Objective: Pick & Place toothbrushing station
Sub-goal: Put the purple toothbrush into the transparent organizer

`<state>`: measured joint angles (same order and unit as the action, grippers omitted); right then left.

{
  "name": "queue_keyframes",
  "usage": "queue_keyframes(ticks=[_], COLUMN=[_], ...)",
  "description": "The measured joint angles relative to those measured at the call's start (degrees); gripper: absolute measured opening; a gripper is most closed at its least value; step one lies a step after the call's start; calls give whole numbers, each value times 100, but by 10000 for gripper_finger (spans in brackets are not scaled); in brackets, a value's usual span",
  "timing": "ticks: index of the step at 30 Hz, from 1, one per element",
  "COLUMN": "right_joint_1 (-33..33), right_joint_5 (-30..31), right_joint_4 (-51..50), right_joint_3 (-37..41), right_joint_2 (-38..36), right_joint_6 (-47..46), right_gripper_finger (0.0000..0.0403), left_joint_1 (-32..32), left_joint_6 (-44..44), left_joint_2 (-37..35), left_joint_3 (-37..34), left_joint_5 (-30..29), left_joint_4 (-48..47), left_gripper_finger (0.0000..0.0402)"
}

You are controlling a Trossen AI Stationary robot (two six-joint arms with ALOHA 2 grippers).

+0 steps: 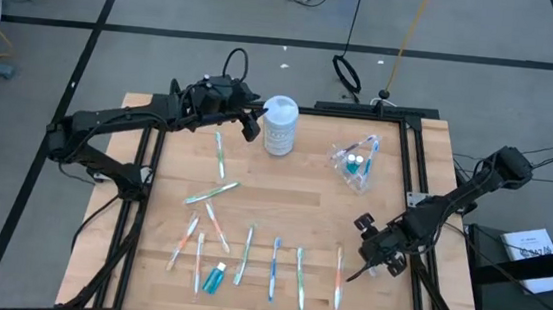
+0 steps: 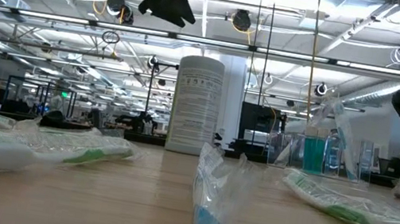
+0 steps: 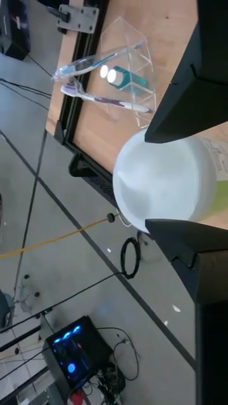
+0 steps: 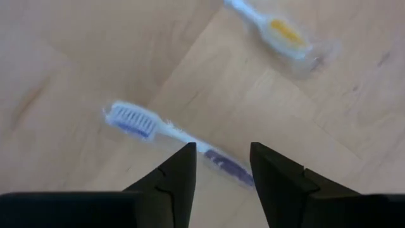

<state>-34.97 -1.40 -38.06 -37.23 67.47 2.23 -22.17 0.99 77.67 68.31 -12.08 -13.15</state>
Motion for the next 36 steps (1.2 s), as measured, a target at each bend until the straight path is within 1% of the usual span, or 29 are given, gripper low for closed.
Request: queue_keyframes(ticks=[5,10,15,19,21,24,26,33,36], right_joint_1=[-162,-270,-265,-265,-265,-252,-252,-254,-250], right_joint_5=[-10,23,383,443,445,451,448,440,503], right_joint_4=[12,156,833,1295,1542,1985,2184,2371,2389], right_joint_3=[0,0,162,382,474,572,600,607,608], right_joint_2=[184,451,832,1031,1082,1078,1085,1089,1089], right_joint_6=[149,1117,1791,2201,2232,2117,2089,1691,1259], right_gripper_finger=[144,144,144,144,140,124,106,20,8], left_joint_1=[0,2,2,2,2,2,2,2,2], left_joint_6=[13,20,20,32,65,154,171,302,325], left_joint_2=[0,0,0,0,0,0,0,0,0], left_joint_3=[0,0,0,0,0,0,0,0,0], left_joint_5=[0,0,0,4,4,6,7,11,12], left_joint_4=[-21,-24,-30,-32,-35,-35,-35,-35,-37], left_gripper_finger=[214,214,214,214,214,214,214,214,214])
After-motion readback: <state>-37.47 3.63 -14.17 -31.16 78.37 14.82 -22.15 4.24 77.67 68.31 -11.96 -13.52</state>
